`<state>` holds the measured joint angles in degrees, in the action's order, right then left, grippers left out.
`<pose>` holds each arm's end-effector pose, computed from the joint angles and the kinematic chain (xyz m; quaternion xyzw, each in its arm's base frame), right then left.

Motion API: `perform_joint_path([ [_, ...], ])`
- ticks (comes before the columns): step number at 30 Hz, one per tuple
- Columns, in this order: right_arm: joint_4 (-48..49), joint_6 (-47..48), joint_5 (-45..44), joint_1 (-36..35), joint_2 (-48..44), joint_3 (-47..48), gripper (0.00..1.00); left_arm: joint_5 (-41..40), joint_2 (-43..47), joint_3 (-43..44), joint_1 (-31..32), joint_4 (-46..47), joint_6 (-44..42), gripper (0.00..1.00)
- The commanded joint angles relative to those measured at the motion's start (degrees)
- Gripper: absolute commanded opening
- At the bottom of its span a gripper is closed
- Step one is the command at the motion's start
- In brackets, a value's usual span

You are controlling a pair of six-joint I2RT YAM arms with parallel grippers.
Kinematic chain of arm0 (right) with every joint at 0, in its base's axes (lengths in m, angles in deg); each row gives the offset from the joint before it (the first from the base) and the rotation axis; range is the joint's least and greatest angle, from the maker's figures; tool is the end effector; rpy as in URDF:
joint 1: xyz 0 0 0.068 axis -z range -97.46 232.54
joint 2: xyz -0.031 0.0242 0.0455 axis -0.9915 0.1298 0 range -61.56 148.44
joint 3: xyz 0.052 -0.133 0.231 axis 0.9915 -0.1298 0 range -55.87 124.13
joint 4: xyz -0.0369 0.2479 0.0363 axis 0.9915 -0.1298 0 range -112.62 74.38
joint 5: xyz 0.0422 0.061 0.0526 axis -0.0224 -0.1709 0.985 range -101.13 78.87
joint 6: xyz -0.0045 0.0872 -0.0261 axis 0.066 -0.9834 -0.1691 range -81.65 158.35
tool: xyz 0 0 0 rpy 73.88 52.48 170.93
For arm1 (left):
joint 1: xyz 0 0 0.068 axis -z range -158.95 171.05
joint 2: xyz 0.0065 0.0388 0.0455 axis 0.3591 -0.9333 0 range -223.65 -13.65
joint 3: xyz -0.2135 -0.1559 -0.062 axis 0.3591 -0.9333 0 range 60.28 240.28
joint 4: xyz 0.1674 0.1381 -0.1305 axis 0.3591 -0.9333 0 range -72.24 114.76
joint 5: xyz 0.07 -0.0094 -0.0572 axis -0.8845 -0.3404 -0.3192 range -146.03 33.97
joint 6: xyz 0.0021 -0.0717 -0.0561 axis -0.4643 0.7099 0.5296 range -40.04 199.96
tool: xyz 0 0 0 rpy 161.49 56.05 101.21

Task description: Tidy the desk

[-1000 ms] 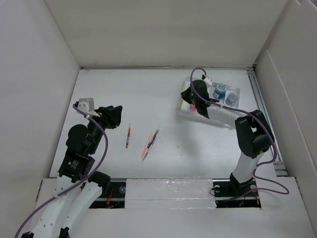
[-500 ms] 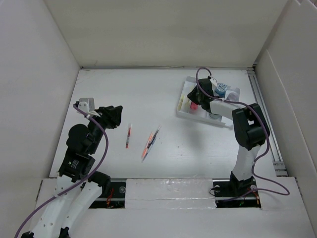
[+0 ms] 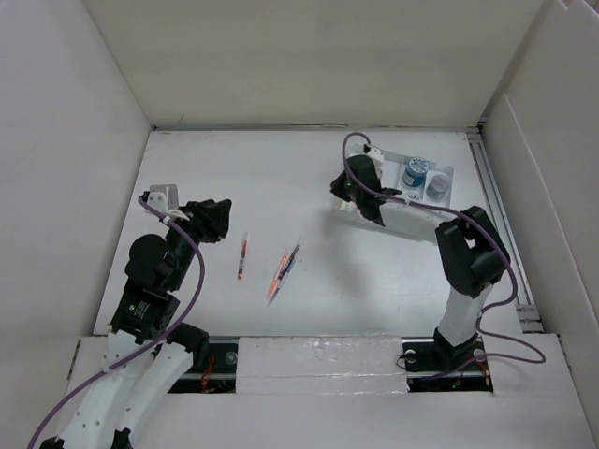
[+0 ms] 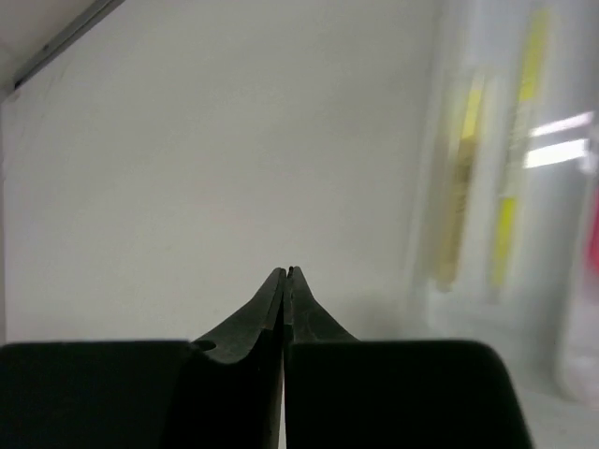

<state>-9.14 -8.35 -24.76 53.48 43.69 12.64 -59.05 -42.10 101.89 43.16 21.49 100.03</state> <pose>0.3998 0.2001 0.1964 0.1904 0.8418 0.2224 0.4534 0.1484 -0.0558 0.3775 -0.0088 0.6435 -0.2595 0.7200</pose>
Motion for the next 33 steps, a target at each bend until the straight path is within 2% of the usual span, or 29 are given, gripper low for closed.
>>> perform_joint_path([
  [1, 3.3, 1.8, -2.6, -9.0, -2.0, 0.0, 0.01, 0.1, 0.3, 0.8, 0.0, 2.6, 0.1, 0.41],
  [4, 2.5, 2.0, -2.3, -14.8, 0.6, 1.5, 0.00, 0.3, -0.3, 1.2, 0.0, 2.0, 0.0, 0.30],
  [6, 1.8, 2.3, -2.5, -20.5, 2.7, 3.3, 0.00, 0.7, 0.1, 1.1, 0.0, 2.1, -0.2, 0.16],
  [8, 0.1, 2.1, -4.7, -25.2, 5.6, 4.7, 0.00, 0.5, 0.4, 1.1, 0.0, 2.2, -0.2, 0.08],
  [9, -0.3, 2.0, -4.9, -26.4, 6.4, 6.2, 0.00, 0.0, 0.3, 1.3, 0.0, 2.1, -0.2, 0.08],
  [10, -0.5, 1.9, -4.9, -27.4, 7.2, 6.8, 0.00, 0.1, 0.3, 1.3, 0.0, 2.0, -0.1, 0.08],
  [12, -0.9, 2.0, -4.9, -30.0, 9.3, 8.6, 0.10, 0.3, 0.6, 1.4, 0.0, 1.9, 0.1, 0.10],
  [13, -1.1, 2.4, -4.9, -30.8, 9.8, 9.4, 0.17, 0.2, 0.8, 1.2, 0.0, 2.0, 0.1, 0.13],
  [14, -1.6, 2.6, -5.4, -31.5, 10.5, 10.0, 0.29, 0.0, 0.8, 1.3, 0.0, 2.1, 0.3, 0.21],
  [17, -1.7, 4.2, -5.4, -34.0, 12.0, 12.8, 0.40, -0.3, 0.8, 1.4, 0.0, 2.0, 0.3, 0.29],
  [20, -5.6, 5.4, -6.1, -35.4, 16.0, 18.4, 0.41, 0.0, 1.6, 1.2, 0.0, 2.3, 0.3, 0.35],
  [23, -8.1, 6.0, -7.3, -35.9, 20.0, 22.2, 0.41, 0.0, 1.0, 1.4, 0.0, 2.1, 0.3, 0.36],
  [33, -10.3, 6.1, -13.7, -36.4, 24.6, 25.1, 0.39, 0.0, 1.2, 1.0, 0.0, 2.4, 0.1, 0.37],
])
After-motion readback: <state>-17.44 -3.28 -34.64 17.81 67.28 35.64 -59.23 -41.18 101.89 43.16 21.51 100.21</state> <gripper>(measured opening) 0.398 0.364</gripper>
